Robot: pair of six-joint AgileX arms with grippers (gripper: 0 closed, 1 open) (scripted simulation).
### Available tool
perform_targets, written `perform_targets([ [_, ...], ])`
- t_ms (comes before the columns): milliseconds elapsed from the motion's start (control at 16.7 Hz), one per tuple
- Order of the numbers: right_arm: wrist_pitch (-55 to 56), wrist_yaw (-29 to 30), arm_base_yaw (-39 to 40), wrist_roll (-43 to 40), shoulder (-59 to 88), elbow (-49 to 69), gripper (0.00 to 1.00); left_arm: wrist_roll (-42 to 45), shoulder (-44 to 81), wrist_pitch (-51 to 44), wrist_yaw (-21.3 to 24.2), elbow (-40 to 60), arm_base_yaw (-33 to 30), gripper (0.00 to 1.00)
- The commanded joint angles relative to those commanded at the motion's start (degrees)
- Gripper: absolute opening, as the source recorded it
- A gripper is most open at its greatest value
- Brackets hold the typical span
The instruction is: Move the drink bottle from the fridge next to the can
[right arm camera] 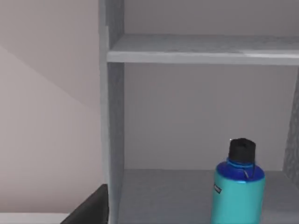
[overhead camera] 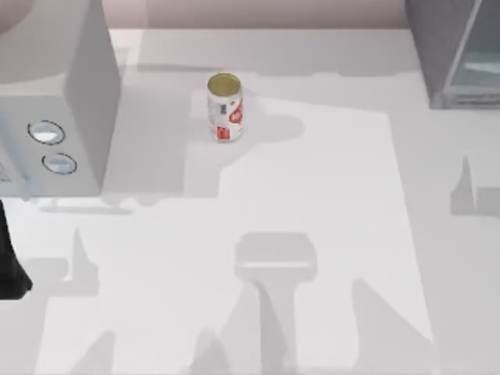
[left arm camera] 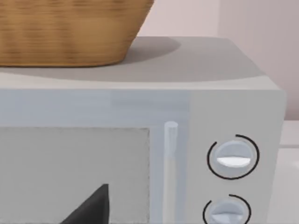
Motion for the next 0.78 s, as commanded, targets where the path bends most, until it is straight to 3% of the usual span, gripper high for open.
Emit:
perform_targets([
  [480,25.0,-5.6,-5.9,0.3,54.2,22.5,1.0,0.0,0.0,0.0,0.0,0.0,0.0,1.0],
  [780,37.5,-8.1,-8.8,0.4,78.8,33.9,1.0,0.0,0.0,0.0,0.0,0.0,0.0,1.0],
])
